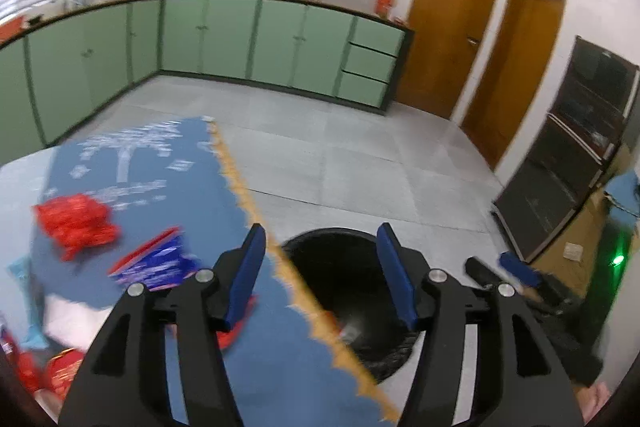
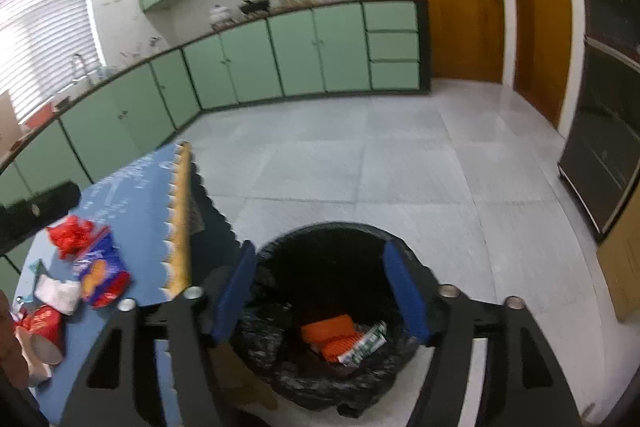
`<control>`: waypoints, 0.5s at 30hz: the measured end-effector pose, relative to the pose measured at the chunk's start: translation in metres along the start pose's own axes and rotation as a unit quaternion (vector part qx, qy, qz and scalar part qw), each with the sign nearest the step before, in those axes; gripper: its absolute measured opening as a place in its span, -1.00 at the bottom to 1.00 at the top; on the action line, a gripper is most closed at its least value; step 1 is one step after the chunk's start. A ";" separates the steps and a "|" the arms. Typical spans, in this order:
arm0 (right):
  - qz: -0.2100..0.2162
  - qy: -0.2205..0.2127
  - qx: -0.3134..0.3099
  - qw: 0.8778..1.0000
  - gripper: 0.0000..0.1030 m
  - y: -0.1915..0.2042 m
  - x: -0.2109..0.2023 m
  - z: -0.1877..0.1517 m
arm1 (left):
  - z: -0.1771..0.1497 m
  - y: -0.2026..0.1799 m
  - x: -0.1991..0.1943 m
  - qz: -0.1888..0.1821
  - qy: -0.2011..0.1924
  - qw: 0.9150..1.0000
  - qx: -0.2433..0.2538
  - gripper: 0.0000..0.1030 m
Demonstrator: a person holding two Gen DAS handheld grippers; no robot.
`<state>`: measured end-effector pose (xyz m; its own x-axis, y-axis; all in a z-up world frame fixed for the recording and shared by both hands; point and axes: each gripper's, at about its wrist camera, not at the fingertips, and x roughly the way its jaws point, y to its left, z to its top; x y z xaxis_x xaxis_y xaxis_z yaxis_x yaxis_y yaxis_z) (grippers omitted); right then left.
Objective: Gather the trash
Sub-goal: 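Return both tools to the table and grasp the red plastic bag with the left gripper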
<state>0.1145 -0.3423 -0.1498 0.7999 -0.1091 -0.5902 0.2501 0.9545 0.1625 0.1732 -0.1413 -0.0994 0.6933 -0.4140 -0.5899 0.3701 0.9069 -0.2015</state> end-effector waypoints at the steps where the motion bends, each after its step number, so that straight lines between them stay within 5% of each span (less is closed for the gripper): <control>1: 0.005 -0.005 -0.005 1.000 0.50 0.006 -0.004 0.000 | -0.003 0.008 -0.010 0.013 -0.007 1.000 0.001 0.14; 5: 0.034 -0.024 -0.023 0.999 0.77 0.042 -0.019 0.000 | -0.014 0.037 -0.043 0.066 -0.025 0.998 -0.001 0.21; 15: 0.110 -0.037 -0.064 0.991 0.81 0.131 -0.035 -0.013 | -0.039 0.112 -0.117 0.181 -0.053 0.982 -0.027 0.24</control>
<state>0.1119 -0.2099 -0.1183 0.8661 0.0910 -0.4915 -0.0034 0.9843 0.1764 0.1094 0.0123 -0.0833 0.8345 -0.0675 -0.5469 0.0572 0.9977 -0.0359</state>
